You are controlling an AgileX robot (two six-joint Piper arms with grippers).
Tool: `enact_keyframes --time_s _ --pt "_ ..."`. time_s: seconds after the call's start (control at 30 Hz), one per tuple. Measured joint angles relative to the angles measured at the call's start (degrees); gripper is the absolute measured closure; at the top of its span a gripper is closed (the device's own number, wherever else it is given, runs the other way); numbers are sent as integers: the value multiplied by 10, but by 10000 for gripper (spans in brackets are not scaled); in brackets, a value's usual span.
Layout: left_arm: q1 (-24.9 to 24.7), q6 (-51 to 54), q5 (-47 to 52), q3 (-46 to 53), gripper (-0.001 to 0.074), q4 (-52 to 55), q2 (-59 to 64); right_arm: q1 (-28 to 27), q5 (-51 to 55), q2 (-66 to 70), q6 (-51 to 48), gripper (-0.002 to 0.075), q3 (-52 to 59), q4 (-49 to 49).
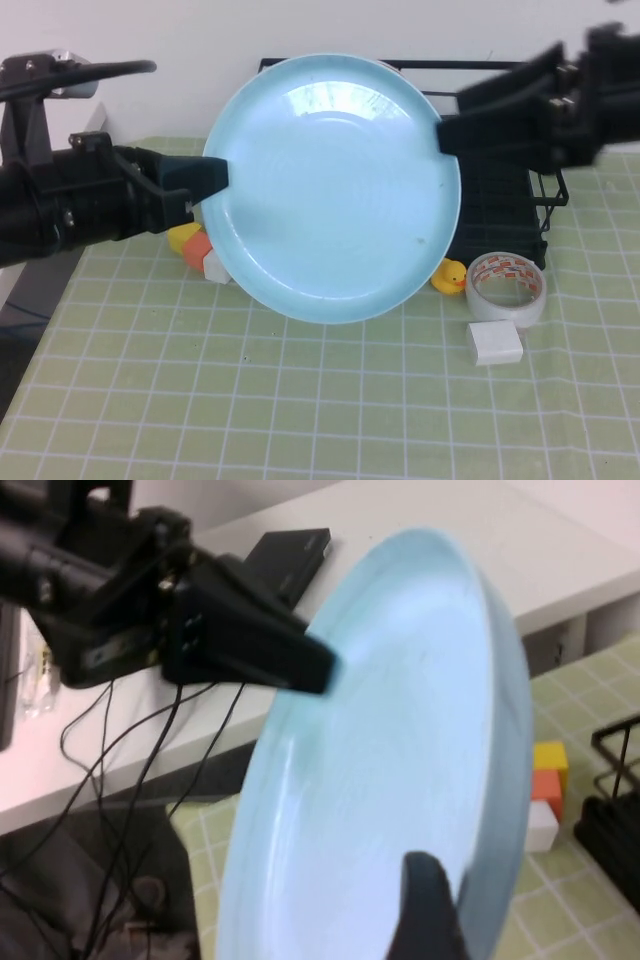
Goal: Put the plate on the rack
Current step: Hand over the plate
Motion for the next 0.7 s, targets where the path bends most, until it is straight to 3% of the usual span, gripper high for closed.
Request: enact_keyframes --time_s 0.23,0.4,0.47,0.6,0.7 --pt "0 10 -16 1 729 -4 0 34 -4 75 0 248 -66 0" --pt "0 18 -31 1 729 -7 0 59 -3 110 0 269 -73 0" --pt "0 20 -40 1 729 -7 0 64 1 121 0 340 -74 0" --pt "0 22 -52 1 727 -8 0 65 -1 133 3 591 -74 1" --pt "0 24 -52 1 716 -7 0 65 -11 138 -2 594 -74 3"
